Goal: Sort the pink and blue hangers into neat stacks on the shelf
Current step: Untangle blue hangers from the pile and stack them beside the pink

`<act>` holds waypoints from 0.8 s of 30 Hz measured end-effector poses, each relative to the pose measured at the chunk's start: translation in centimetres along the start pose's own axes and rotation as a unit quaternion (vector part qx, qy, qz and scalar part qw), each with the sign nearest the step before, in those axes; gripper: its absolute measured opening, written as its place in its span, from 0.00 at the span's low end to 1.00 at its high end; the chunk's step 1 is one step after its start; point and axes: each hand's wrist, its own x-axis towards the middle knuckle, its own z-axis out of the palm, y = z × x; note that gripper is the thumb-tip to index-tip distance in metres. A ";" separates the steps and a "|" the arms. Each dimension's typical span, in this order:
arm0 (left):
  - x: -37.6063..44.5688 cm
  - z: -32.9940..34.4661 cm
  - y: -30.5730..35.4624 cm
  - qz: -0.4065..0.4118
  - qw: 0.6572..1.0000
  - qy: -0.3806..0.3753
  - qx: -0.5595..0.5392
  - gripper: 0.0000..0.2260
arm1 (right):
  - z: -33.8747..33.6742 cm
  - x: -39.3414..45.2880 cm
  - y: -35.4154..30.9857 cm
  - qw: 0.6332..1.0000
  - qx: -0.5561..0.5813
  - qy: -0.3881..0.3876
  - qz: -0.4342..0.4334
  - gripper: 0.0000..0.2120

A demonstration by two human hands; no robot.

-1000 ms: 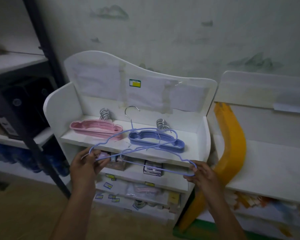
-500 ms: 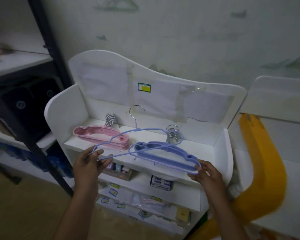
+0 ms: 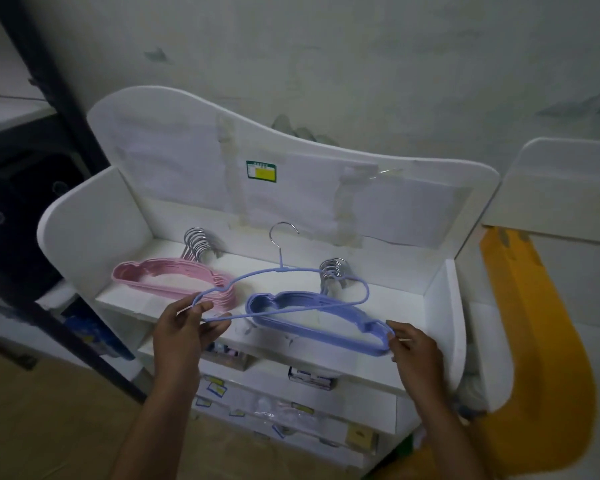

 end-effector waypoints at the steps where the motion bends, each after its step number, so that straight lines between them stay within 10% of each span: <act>1: 0.1 0.3 -0.2 -0.002 1.000 -0.001 0.004 0.06 | -0.2 0.2 0.1 1.000 -0.023 0.005 -0.007 0.09; 24: 6.7 3.6 -5.6 -0.100 0.981 -0.118 0.121 0.05 | 0.2 1.4 -2.0 0.997 -0.006 0.048 0.067 0.08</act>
